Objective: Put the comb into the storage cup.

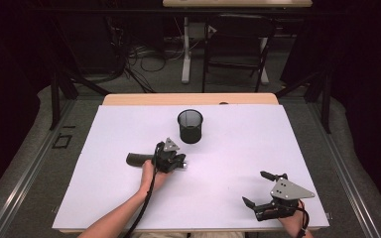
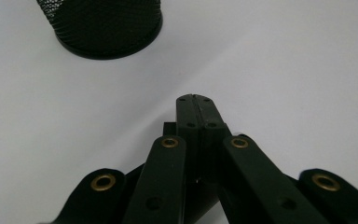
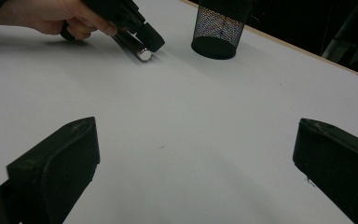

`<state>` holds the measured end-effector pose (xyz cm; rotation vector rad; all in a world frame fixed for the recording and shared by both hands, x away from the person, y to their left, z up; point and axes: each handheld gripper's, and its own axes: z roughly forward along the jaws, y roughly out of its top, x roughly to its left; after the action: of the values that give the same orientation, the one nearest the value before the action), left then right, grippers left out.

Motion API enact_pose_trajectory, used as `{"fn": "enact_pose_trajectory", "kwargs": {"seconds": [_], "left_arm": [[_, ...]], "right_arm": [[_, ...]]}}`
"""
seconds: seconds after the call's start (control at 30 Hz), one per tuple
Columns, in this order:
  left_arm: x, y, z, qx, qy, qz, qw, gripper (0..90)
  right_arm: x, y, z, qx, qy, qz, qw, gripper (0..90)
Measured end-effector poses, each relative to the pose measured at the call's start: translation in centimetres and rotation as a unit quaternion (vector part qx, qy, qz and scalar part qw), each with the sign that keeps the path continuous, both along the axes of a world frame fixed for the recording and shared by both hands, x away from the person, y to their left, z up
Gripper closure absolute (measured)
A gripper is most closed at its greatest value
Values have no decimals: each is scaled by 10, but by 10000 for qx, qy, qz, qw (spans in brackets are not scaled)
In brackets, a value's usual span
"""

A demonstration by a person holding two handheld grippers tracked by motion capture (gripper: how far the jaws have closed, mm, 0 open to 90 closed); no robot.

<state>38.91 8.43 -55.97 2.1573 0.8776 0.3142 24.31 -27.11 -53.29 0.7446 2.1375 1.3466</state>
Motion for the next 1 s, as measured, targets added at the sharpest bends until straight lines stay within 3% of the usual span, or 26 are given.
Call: {"fn": "enact_pose_trajectory", "kwargs": {"seconds": [0.43, 0.77, 1.0], "left_arm": [[-7, 1, 3, 89, 41, -196, 9998, 900], [-14, 1, 4, 325, 160, -456, 9983, 900], [-17, 5, 5, 379, 168, -459, 9981, 900]], "right_arm": [[0, 0, 0, -7, -32, -10, 10000, 1], [-1, -1, 1, 48, -48, 7, 10000, 2], [0, -1, 0, 20, -16, -18, 10000, 1]]}}
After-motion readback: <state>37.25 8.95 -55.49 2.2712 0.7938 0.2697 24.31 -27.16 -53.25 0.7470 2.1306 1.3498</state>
